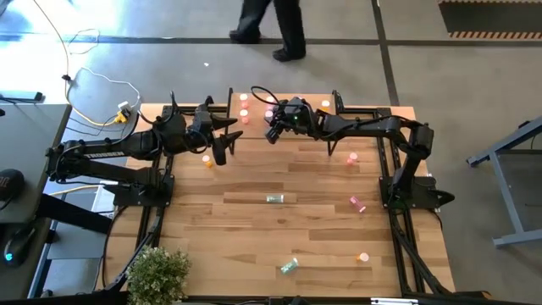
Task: Pick and place medicine bottles onto shelf by color
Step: Put the left violet pill bottle on the shelf aligned with the other violet pill bottle
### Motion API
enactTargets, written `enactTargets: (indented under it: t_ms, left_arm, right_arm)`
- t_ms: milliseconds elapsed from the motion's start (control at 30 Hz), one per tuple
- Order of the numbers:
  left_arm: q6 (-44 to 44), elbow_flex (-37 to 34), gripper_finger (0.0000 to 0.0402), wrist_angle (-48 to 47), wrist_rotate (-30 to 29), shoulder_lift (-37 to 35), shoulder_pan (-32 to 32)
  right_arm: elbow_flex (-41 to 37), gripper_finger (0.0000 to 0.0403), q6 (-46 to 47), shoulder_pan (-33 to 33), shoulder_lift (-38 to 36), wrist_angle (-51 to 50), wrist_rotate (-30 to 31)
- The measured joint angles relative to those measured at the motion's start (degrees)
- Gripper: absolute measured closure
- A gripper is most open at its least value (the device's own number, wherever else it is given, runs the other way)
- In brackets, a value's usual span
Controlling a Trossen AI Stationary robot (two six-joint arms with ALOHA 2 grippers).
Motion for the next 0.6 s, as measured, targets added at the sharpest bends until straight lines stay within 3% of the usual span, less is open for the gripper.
enactTargets:
  t_ms: [467,600]
  left_arm:
    - [0.0,0.0,0.019,0.0,0.0,0.0,0.0]
    - [0.0,0.0,0.019,0.0,0.0,0.0,0.0]
  right_arm:
    - [0.02,0.0269,0.13,0.0,0.0,0.0,-1.06]
    - [0.02,0.0252,0.32,0.0,0.0,0.0,-1.14]
